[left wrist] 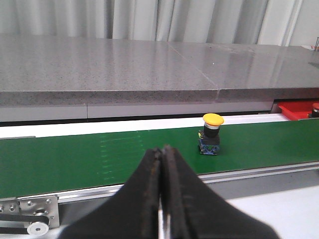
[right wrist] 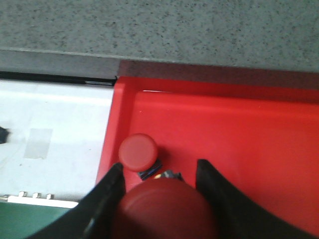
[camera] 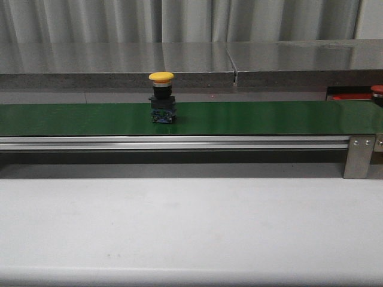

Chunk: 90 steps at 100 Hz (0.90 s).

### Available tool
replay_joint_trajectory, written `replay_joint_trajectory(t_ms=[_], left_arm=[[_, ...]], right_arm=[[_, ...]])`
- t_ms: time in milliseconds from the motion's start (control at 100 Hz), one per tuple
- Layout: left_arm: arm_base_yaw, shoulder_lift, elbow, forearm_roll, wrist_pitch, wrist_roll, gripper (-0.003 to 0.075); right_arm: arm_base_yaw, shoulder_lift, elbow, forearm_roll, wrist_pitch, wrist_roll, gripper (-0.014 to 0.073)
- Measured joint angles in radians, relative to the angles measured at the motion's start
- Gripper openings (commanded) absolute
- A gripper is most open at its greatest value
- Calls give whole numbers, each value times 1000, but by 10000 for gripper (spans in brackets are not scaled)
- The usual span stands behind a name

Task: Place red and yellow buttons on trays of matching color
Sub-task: 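Carry the red button into the red tray and open the right gripper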

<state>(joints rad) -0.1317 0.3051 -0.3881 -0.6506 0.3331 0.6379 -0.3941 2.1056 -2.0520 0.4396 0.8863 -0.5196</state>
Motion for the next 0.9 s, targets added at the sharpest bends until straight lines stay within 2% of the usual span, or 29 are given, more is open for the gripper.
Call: replay_joint_trajectory(t_ms=[380, 900], left_arm=[[0, 0, 0, 0, 0, 0, -19], [0, 0, 0, 0, 0, 0, -19]], right_arm=[[-10, 241, -185, -1, -5, 0, 178], [-10, 397, -217, 42, -85, 2, 189]])
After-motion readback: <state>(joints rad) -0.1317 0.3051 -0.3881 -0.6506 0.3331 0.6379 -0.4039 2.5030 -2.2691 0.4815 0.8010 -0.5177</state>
